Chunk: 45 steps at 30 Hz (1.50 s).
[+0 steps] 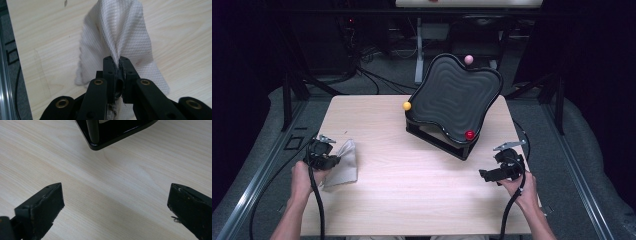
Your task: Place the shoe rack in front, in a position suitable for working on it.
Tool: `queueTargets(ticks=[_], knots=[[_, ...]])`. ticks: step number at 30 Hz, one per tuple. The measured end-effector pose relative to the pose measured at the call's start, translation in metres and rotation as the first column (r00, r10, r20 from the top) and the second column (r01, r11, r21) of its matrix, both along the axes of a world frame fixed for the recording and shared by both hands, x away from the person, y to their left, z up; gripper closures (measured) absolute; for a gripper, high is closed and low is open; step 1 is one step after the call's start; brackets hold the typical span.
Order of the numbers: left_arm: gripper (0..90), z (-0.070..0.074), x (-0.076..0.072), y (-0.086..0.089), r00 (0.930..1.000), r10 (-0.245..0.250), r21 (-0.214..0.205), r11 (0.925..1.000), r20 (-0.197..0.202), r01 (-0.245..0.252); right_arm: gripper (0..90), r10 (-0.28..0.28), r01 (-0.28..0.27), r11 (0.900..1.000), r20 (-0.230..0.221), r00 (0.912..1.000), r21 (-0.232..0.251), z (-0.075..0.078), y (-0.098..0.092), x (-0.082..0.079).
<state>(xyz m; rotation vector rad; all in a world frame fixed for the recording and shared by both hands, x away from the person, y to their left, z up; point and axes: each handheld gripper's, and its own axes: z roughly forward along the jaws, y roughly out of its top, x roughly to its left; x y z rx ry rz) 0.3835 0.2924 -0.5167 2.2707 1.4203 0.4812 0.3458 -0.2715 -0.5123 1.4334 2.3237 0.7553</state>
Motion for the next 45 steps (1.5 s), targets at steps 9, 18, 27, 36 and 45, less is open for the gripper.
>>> queueTargets(ticks=[9, 18, 27, 36, 45], knots=[[77.3, -0.026, 0.009, 0.005, 0.9929, 0.021, -0.013, 0.9997, -0.117, -0.023, 0.7, 0.000, 0.000, 0.9996, 0.006, 1.0000, 0.029, 0.003, 0.001, -0.001], [36.0, -0.017, 0.009, 0.004, 0.9932, 0.058, -0.005, 0.9983, -0.101, -0.059, 1.0, 0.007, -0.008, 0.9989, 0.011, 0.9999, 0.046, 0.005, 0.004, -0.001], [12.9, -0.002, 0.005, -0.001, 0.9975, 0.059, -0.015, 0.9981, -0.040, -0.060, 1.6, 0.002, -0.004, 0.9972, 0.022, 0.9998, 0.075, 0.012, 0.005, -0.001], [4.8, 0.004, 0.002, -0.008, 0.9989, 0.047, -0.018, 0.9987, -0.010, -0.047, 1.8, 0.003, -0.007, 0.9945, 0.046, 0.9989, 0.104, 0.025, 0.010, 0.002], [0.0, 0.002, 0.003, -0.016, 0.9996, 0.024, -0.006, 0.9997, -0.016, -0.024, 1.8, 0.004, -0.015, 0.9919, 0.089, 0.9960, 0.126, 0.044, 0.018, 0.013]])
